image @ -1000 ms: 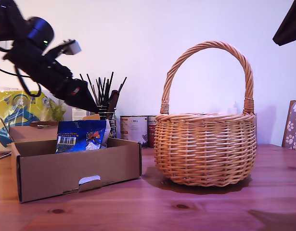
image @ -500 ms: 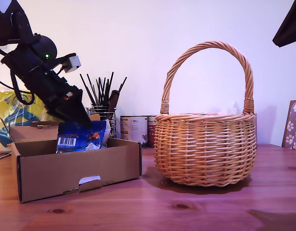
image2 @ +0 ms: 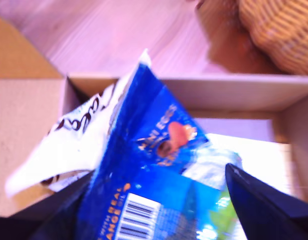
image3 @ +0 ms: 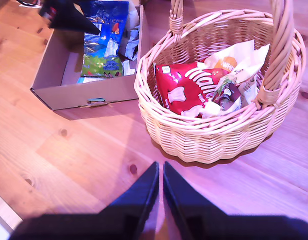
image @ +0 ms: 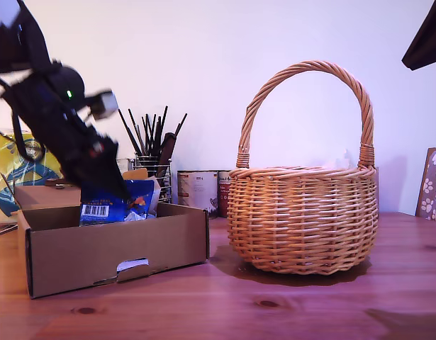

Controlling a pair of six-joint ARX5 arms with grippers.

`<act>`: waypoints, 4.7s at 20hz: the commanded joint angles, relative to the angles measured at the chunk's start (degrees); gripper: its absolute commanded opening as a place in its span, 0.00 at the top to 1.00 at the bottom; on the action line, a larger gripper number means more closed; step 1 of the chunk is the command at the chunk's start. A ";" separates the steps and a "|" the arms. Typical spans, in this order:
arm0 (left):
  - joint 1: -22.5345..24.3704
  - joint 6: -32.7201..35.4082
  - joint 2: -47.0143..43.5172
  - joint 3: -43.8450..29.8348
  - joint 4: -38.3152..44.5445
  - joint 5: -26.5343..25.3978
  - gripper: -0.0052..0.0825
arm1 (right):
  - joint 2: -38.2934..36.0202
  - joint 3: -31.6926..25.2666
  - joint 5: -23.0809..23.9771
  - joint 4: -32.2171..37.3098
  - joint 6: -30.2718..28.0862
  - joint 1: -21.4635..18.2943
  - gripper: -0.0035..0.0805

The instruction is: Move the bags of Easter eggs from the cardboard box on the left into the woven basket on the right side.

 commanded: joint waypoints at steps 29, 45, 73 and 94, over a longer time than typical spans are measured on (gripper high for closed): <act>-2.03 -5.81 -13.29 -0.52 -10.84 -0.85 0.96 | -0.02 -1.03 -0.04 0.61 0.02 -0.24 0.96; -1.16 -13.07 -9.66 -0.52 -7.17 -17.84 0.11 | 0.00 -1.03 -0.04 1.70 0.00 -0.24 0.96; -5.73 -13.81 7.91 -0.52 -10.29 -5.38 0.93 | -0.02 -1.03 -0.02 1.95 0.02 -0.24 0.96; 6.29 -15.93 -0.50 -0.50 -18.71 33.27 0.97 | -0.02 -1.03 0.00 1.88 0.00 -0.24 0.96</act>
